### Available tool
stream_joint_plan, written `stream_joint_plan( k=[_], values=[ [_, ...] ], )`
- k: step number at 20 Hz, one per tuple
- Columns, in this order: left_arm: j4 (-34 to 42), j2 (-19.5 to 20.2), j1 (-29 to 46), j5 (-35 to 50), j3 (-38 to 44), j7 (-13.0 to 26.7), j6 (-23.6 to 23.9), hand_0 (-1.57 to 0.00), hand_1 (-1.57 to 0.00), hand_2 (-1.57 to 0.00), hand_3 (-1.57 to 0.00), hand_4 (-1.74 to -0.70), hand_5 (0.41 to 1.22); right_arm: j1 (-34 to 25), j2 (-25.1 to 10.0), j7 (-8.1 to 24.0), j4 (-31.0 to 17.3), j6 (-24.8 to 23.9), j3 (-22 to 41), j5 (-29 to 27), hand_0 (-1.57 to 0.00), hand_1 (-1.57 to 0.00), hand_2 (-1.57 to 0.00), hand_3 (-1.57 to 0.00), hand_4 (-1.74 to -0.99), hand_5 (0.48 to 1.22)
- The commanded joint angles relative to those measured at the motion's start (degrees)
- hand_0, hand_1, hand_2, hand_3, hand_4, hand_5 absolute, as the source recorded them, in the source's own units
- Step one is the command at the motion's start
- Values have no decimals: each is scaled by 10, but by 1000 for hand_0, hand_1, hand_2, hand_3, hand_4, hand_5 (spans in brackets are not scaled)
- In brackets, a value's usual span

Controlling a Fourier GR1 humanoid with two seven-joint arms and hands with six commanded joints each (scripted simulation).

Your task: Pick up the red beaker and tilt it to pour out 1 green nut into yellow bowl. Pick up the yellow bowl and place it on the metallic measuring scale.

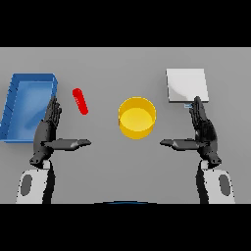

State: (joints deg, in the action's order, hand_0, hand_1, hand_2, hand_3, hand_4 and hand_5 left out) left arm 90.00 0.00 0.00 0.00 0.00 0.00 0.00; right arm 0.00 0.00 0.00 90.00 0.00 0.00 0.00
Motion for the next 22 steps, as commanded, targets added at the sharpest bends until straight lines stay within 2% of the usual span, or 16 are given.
stream_joint_plan(
  k=[1,6,7,8,9,11,16,18,22],
  values=[
    [-1,1,-2,1,1,1,1,1,1,1,1,-1204,652,0,-1,0,0,0,-1,-1,1,1,1,1,-1245,681],
    [-12,6,-14,4,8,3,-1,1,1,1,1,-1204,652,5,-8,-2,10,5,-4,-6,1,1,1,1,-1245,681],
    [10,22,6,-25,-14,-4,-6,1,1,1,1,-1204,652,30,-31,-45,35,-5,21,52,1,1,1,1,-1245,681],
    [30,32,9,-39,-25,3,-7,1,1,1,1,-1207,649,45,-39,-60,47,-12,41,91,1,1,1,1,-1242,678],
    [41,40,13,-47,-30,14,-9,1,1,1,1,-1212,650,62,-46,-70,63,-18,52,115,1,1,1,1,-1239,679],
    [60,42,24,-59,-43,26,-10,1,1,1,1,-1223,658,63,-50,-59,73,-24,60,136,1,1,1,1,-1235,678],
    [53,43,18,-77,-59,38,-14,1,1,1,1,-1254,679,77,-50,-60,91,-13,68,133,1,1,1,1,-1254,682],
    [10,36,-10,-71,-53,36,-19,1,1,1,1,-1301,702,74,-51,-63,86,-3,59,111,1,1,1,1,-1275,680],
    [-62,41,-75,-69,-33,24,-21,1,1,1,1,-1377,738,71,-47,-64,84,1,57,102,1,1,1,1,-1304,678]
  ],
)
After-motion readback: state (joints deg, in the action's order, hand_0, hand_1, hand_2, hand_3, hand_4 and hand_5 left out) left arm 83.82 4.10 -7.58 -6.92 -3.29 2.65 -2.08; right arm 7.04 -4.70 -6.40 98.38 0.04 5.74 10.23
